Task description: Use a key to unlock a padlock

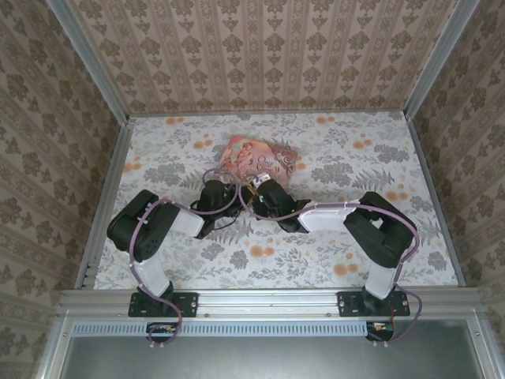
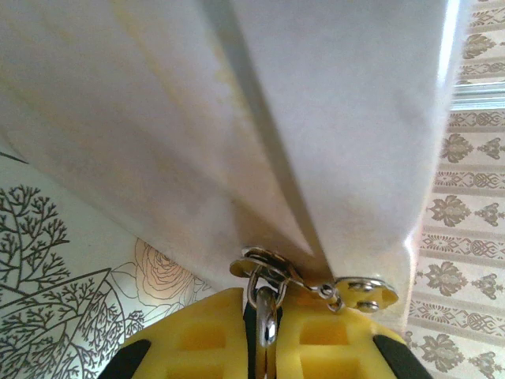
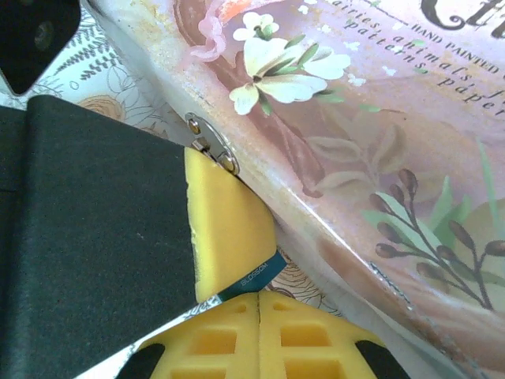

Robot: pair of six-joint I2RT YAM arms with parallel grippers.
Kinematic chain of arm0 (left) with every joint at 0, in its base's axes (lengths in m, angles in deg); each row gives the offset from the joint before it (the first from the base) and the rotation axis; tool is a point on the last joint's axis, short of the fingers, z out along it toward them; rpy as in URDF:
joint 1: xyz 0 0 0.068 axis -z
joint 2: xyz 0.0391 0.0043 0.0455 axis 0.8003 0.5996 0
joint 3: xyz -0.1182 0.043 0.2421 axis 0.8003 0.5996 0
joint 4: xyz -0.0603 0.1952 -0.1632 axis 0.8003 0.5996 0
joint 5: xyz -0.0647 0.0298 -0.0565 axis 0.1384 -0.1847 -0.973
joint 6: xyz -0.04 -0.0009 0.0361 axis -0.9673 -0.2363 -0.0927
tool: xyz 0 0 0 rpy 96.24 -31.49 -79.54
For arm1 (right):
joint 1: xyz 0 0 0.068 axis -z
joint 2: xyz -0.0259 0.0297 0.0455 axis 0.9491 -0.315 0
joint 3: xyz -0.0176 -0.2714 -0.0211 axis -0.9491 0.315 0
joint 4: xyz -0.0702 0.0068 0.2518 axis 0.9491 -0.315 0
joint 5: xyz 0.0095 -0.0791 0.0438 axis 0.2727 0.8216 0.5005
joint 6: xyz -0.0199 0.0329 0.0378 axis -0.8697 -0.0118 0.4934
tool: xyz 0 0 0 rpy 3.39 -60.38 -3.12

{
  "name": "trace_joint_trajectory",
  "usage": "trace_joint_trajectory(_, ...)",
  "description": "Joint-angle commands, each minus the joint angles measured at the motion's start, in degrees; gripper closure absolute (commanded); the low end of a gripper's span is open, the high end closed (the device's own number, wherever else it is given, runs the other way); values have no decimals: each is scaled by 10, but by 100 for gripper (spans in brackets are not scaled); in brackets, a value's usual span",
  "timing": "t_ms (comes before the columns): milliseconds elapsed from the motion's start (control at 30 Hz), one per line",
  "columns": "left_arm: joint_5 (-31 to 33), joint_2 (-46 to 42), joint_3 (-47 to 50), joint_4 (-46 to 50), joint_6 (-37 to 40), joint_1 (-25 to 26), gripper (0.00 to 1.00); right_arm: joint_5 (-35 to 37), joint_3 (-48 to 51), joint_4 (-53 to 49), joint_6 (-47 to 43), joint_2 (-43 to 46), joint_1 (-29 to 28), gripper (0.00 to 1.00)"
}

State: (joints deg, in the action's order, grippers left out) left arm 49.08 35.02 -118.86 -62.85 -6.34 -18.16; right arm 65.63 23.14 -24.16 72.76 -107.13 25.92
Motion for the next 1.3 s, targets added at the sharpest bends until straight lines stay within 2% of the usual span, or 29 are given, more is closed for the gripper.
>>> trace_joint_trajectory(0, -37, -6, 5, 4, -8, 12, 100, -84, 6, 25, 45, 21, 3, 100)
trace_joint_trajectory(133, -37, -7, 6, 6, -12, 12, 100, -103, 23, 40, 68, 35, 17, 100)
trace_joint_trajectory(233, -39, -8, 5, 9, -16, 11, 100, -114, 42, 47, 71, 56, 21, 82)
trace_joint_trajectory(300, -42, -10, 4, 14, -16, 10, 100, -121, 52, 38, 64, 71, 20, 75)
trace_joint_trajectory(500, -43, -22, 1, 36, -17, 6, 100, -103, 79, 6, 28, 106, 18, 68)
trace_joint_trajectory(600, -46, -29, -3, 56, -20, 6, 100, -57, 82, -21, -11, 110, 2, 68)
trace_joint_trajectory(700, -49, -40, -9, 88, -21, 6, 100, 28, 83, -36, -66, 100, -30, 68)
trace_joint_trajectory(867, -53, -60, -20, 142, -21, 6, 100, 162, 105, 17, -139, 66, -70, 69)
trace_joint_trajectory(1067, -59, -69, -27, 170, -23, 6, 100, 252, 108, 88, -196, 19, -107, 70)
trace_joint_trajectory(1267, -62, -74, -31, 185, -25, 6, 100, 307, 91, 135, -216, -24, -126, 73)
